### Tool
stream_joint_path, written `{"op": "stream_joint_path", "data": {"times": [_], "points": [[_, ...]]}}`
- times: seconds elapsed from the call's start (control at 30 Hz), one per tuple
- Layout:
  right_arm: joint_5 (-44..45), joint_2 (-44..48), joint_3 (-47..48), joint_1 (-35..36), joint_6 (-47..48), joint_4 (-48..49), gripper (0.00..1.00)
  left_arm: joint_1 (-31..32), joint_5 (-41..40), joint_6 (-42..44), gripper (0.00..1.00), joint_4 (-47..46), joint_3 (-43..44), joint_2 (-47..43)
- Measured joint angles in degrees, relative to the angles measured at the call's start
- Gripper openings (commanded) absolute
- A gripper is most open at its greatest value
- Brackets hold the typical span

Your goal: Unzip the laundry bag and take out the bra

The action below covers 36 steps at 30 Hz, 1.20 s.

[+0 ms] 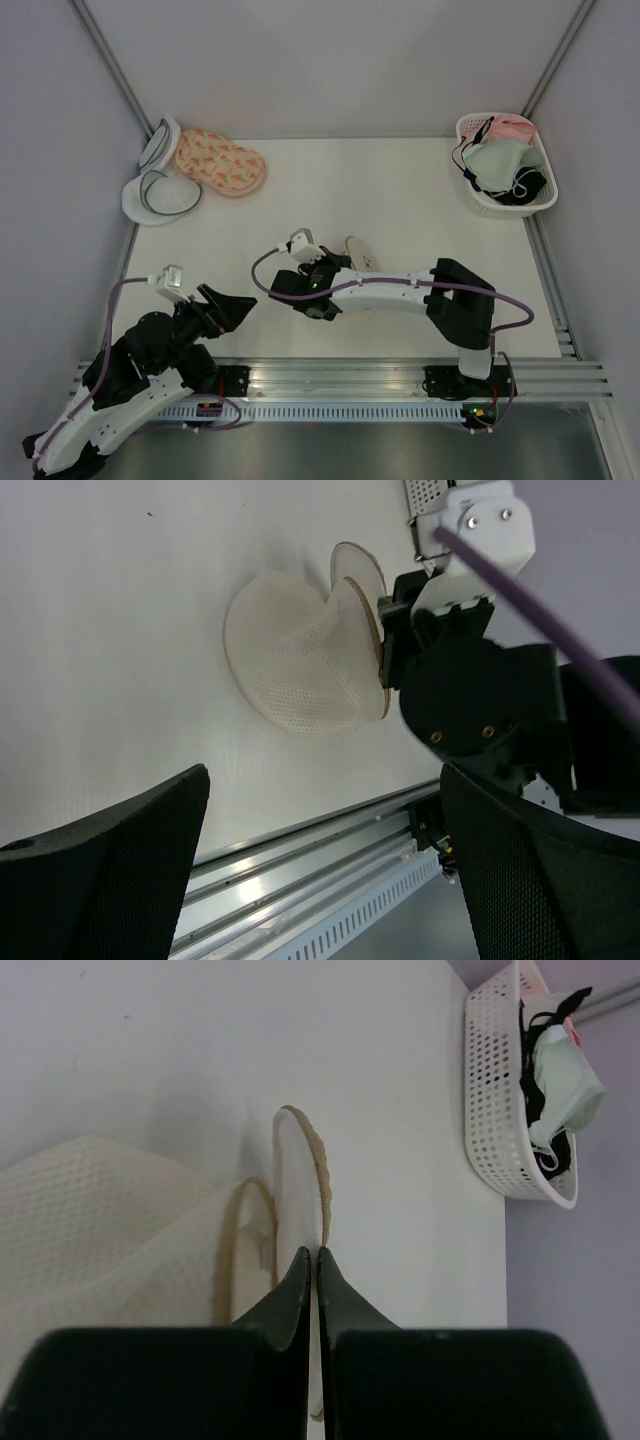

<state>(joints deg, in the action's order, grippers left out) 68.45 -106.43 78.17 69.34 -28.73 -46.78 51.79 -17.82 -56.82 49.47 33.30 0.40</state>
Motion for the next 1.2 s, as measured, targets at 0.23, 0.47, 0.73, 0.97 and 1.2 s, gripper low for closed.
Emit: {"op": "stream_joint_path", "data": {"times": [0.23, 0.47, 0.73, 0.97, 1.2], "points": [[-4.33, -3.21, -3.23, 6.71, 4.11, 8.26, 0.02, 0.00, -2.78, -1.62, 1.00, 3.39, 0.83, 0.00], [-17.70, 8.41, -13.97, 13.75, 8.22, 18.18, 0.97, 0.00, -3.52, -2.69, 1.00, 4.57, 0.83, 0.00], [-23.82, 35.01, -21.38, 17.44, 7.26, 24.28, 0.98, 0.00, 1.53, -1.88, 1.00, -4.13, -2.23, 0.13], [-14.19, 43.28, -21.29, 17.44, -7.21, 13.03, 0.98, 0.00, 8.00, 0.39, 1.00, -14.91, -5.99, 8.48], [-10.47, 51.82, -25.88, 17.44, -19.61, 4.50, 0.98, 0.00, 13.18, 2.97, 1.00, -25.90, -9.11, 19.34]]}}
